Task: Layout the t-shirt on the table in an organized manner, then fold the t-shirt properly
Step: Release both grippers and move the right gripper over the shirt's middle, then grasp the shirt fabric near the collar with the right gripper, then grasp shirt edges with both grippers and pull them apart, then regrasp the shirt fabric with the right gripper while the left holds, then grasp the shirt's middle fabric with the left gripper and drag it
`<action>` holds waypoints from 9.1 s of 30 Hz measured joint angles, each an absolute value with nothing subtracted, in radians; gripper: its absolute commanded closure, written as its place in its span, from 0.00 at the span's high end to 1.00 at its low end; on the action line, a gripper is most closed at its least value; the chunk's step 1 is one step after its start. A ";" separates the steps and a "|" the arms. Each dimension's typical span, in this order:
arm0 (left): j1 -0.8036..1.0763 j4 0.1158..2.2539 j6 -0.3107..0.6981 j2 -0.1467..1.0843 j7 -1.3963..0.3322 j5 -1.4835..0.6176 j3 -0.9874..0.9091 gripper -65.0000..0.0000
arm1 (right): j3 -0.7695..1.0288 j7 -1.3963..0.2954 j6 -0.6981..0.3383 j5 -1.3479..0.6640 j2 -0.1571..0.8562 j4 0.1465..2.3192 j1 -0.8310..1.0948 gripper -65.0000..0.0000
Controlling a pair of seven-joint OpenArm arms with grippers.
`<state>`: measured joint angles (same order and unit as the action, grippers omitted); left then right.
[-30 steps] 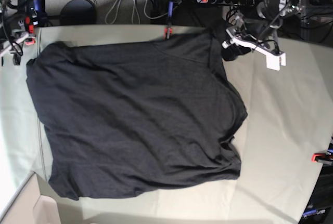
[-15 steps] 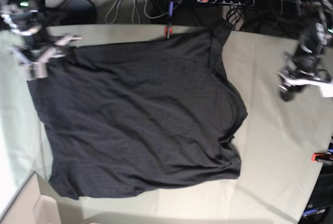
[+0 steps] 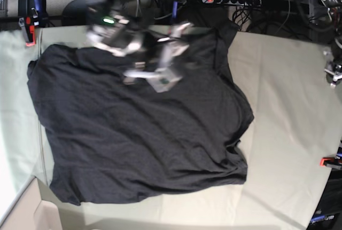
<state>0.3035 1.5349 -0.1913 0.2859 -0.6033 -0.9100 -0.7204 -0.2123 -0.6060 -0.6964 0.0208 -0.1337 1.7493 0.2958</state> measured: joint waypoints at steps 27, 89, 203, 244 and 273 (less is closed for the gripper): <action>0.368 1.531 -0.187 0.285 -0.610 -0.915 -0.724 0.34 | -0.379 -0.603 -0.694 0.019 -0.145 1.183 -0.103 0.52; 0.315 1.533 -0.187 0.282 -0.612 -0.918 -0.717 0.34 | -0.501 -0.722 -0.692 0.017 0.029 1.568 0.001 0.00; 0.383 1.563 -0.179 0.380 -0.134 -0.936 -0.405 0.00 | -0.047 -0.793 -0.702 0.021 0.064 1.710 0.227 0.57; 0.547 1.904 -0.183 0.289 -0.129 -0.927 -0.204 0.00 | 0.285 -0.786 -0.702 0.007 0.110 2.009 0.332 0.00; 0.007 1.835 -0.190 0.449 -0.126 -0.925 0.798 0.58 | 0.948 -0.707 -0.705 0.013 0.171 1.787 0.155 0.00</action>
<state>0.0071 1.8347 -0.1902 0.4488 -0.1257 -0.9245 0.7979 0.9478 -0.7071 -0.7052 0.0132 0.1711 1.7870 0.1555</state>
